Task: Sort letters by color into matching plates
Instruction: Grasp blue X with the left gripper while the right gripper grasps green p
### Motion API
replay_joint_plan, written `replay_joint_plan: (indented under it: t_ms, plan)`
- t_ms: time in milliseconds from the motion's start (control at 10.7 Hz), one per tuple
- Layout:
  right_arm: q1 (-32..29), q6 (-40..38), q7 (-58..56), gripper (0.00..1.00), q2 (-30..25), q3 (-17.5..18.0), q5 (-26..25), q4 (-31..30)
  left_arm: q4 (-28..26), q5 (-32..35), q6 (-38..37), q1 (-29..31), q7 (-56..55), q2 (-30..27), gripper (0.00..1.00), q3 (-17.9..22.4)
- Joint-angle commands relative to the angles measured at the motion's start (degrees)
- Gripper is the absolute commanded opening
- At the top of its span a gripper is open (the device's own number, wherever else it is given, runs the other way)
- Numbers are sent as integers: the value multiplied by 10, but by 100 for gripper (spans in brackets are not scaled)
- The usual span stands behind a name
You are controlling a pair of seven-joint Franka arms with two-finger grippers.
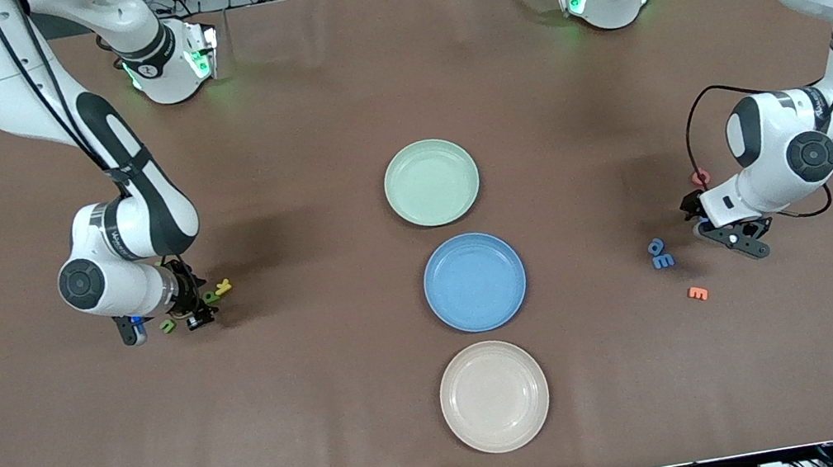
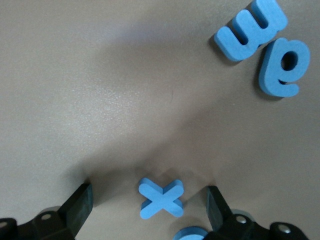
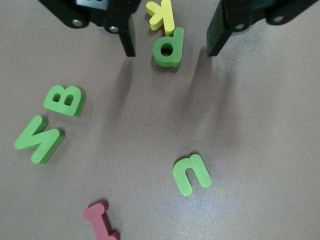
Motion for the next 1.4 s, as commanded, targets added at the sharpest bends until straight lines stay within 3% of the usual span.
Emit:
replay_joint_plan:
  t_ms: [0,94,187,281,842,1309]
  plan:
    - [1,2,3,57,-27,0,10,-25,-23,15,9,6,6,-15,100,1]
    - [1,2,3,55,-27,0,10,-26,-21,13,9,12,3,-15,89,1]
    - [1,3,3,55,-27,0,10,-27,-22,6,16,17,-1,-16,57,0]
    - [2,5,3,54,-27,0,10,-31,-23,-2,16,18,-5,-20,1,0]
    - [1,9,1,54,-25,0,9,-32,-25,-2,25,12,-41,-21,0,-4]
    - [1,22,-1,48,-19,0,9,-32,-22,-2,24,11,-62,-34,0,-6]
